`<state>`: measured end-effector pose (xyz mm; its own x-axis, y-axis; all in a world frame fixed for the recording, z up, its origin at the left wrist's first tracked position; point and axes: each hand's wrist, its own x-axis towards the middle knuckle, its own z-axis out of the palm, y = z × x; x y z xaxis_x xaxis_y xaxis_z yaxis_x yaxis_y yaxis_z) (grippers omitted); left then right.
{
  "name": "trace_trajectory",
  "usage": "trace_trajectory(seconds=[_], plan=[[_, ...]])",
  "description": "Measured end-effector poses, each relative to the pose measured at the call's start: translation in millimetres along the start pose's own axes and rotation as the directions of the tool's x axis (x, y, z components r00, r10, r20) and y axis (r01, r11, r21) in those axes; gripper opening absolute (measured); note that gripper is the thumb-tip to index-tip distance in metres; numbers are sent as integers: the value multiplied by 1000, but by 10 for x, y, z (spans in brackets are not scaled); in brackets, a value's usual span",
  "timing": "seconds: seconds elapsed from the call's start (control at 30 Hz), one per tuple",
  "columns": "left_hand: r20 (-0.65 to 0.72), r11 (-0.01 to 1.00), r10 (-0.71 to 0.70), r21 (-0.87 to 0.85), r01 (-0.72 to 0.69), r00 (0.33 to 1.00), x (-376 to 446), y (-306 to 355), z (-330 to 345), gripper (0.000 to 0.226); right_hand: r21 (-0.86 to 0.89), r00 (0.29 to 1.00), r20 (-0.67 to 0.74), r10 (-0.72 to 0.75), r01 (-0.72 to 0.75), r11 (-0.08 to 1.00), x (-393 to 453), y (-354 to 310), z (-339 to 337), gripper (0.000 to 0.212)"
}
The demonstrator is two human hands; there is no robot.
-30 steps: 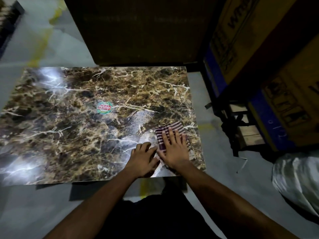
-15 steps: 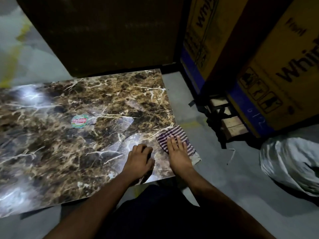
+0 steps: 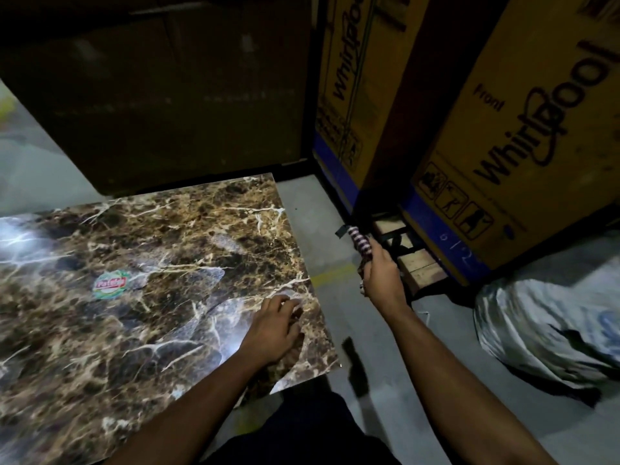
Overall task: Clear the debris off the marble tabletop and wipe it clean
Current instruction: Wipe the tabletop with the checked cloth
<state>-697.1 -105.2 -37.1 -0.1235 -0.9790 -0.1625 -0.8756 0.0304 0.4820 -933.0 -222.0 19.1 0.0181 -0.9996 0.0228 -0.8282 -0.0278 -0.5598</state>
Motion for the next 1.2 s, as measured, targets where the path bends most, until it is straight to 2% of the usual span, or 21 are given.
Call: trace_trajectory(seconds=[0.07, 0.17, 0.23, 0.33, 0.4, 0.47, 0.5, 0.6, 0.67, 0.7, 0.73, 0.77, 0.8, 0.87, 0.93, 0.97, 1.0, 1.03, 1.1, 1.13, 1.2], plan=[[-17, 1000, -2, -27, 2, 1000, 24, 11, -34, 59, 71, 996, -59, -74, 78, 994, -27, -33, 2, 55], [-36, 995, 10, -97, -13, 999, 42, 0, -177, 57, 70, 995, 80, -65, 59, 996, 31, -109, 57, 50], [-62, 982, -19, -190, 7, 998, 84, -23, -385, 64, 84, 980, 113, -166, 157, 984, 62, -238, 91, 46], [-122, 918, -148, -385, 90, 981, 148, -152, -883, 89, 140, 917, 188, -353, 330, 933, 97, -673, 127, 42], [-167, 888, -189, -449, 96, 968, 122, -307, -1231, 105, 236, 863, 267, -429, 373, 897, 133, -1073, 158, 42], [-161, 846, -209, -524, 96, 965, 27, -539, -1540, 104, 387, 781, 374, -500, 359, 850, 137, -1503, 211, 38], [-134, 794, -222, -599, 99, 966, -45, -674, -1686, 93, 448, 739, 425, -522, 330, 831, 127, -1703, 264, 36], [-79, 587, -289, -802, 112, 954, -304, -1085, -2060, 40, 551, 667, 553, -499, 156, 820, 12, -2299, 399, 33], [-81, 526, -353, -841, 126, 932, -546, -1366, -2259, 23, 615, 646, 609, -460, -19, 788, -134, -2637, 504, 27], [-84, 501, -378, -856, 128, 922, -660, -1482, -2331, 22, 659, 629, 642, -438, -159, 736, -218, -2742, 551, 24], [-89, 479, -399, -869, 125, 913, -787, -1645, -2394, 23, 673, 588, 702, -402, -362, 645, -321, -2852, 624, 29], [-99, 466, -415, -877, 118, 904, -905, -1792, -2440, 24, 638, 527, 767, -366, -569, 519, -414, -2894, 740, 45], [-114, 455, -434, -884, 109, 894, -1029, -1958, -2483, 24, 588, 472, 807, -355, -695, 413, -532, -2938, 861, 60], [-112, 406, -471, -908, 102, 875, -1245, -2223, -2554, 27, 487, 359, 857, -369, -797, 357, -748, -2949, 1086, 69], [-74, 319, -514, -941, 110, 855, -1469, -2475, -2598, 30, 443, 284, 876, -389, -792, 420, -1036, -3088, 1240, 49], [-46, 272, -535, -955, 120, 844, -1577, -2586, -2609, 30, 474, 305, 868, -392, -742, 474, -1159, -3195, 1309, 26], [-7, 215, -546, -968, 131, 838, -1673, -2674, -2623, 29, 506, 355, 860, -366, -684, 525, -1239, -3322, 1345, 6], [32, 146, -545, -980, 133, 838, -1755, -2734, -2641, 28, 529, 426, 848, -316, -638, 559, -1290, -3429, 1382, 9], [95, -1, -510, -994, 110, 855, -1943, -2859, -2716, 30, 568, 499, 816, -290, -604, 559, -1340, -3652, 1503, 28], [115, -71, -491, -993, 92, 863, -2024, -2918, -2750, 32, 586, 518, 804, -291, -609, 535, -1365, -3755, 1534, 33], [115, -109, -464, -991, 73, 878, -2151, -3013, -2808, 39, 596, 520, 799, -303, -614, 518, -1402, -3904, 1523, 20]])
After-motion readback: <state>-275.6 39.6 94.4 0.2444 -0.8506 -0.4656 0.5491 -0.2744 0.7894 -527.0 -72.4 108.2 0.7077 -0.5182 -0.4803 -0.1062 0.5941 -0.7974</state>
